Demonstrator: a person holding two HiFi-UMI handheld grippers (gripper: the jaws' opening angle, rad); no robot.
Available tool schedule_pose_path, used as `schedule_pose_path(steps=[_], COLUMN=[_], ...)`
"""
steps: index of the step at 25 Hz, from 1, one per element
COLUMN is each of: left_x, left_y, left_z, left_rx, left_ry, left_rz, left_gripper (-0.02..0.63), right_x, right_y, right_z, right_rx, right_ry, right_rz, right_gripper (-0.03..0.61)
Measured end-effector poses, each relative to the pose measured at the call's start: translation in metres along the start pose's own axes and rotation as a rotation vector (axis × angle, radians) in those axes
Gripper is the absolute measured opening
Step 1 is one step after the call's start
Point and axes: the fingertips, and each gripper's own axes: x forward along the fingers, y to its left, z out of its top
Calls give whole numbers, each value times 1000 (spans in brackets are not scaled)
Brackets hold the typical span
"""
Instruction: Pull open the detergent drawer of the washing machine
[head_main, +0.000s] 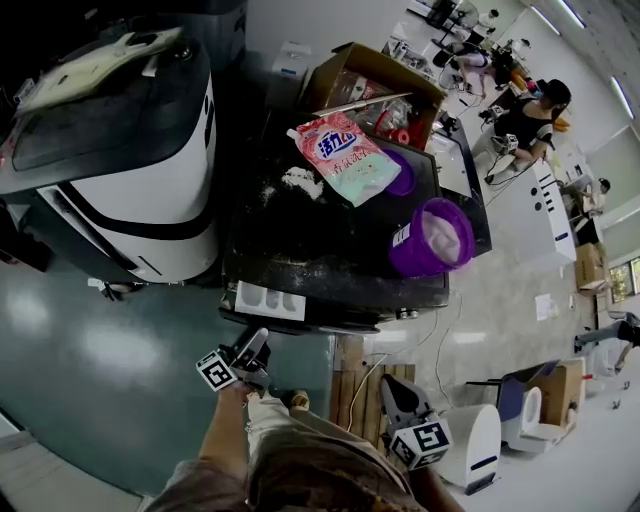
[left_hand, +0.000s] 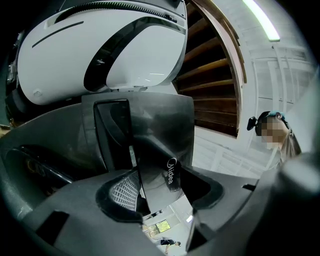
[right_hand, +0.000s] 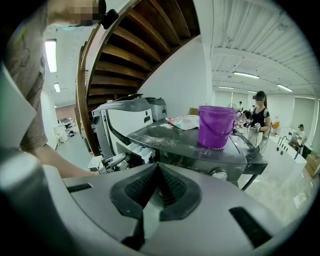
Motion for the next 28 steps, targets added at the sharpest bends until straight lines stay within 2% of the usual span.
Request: schedule_pose_path(steps=[3,7,11,28], left_x=[-11,-20,-33,-63], left_y=[2,-8,-11,-29], left_z=[-3,-9,-15,-32], left_rx=[20,9,16,29], left_ry=[1,2,6,11], left_rz=[36,18,44,47], left_gripper=[262,262,262,259], right_x=[0,0,0,3], right_y=[6,14,21,36], right_z=[1,0,1,1], right_rx=[-7,-19,-33,-66], right_ry=[-1,-1,3,-1], right_rz=[12,35,59,128], right_gripper=[5,5,5,5])
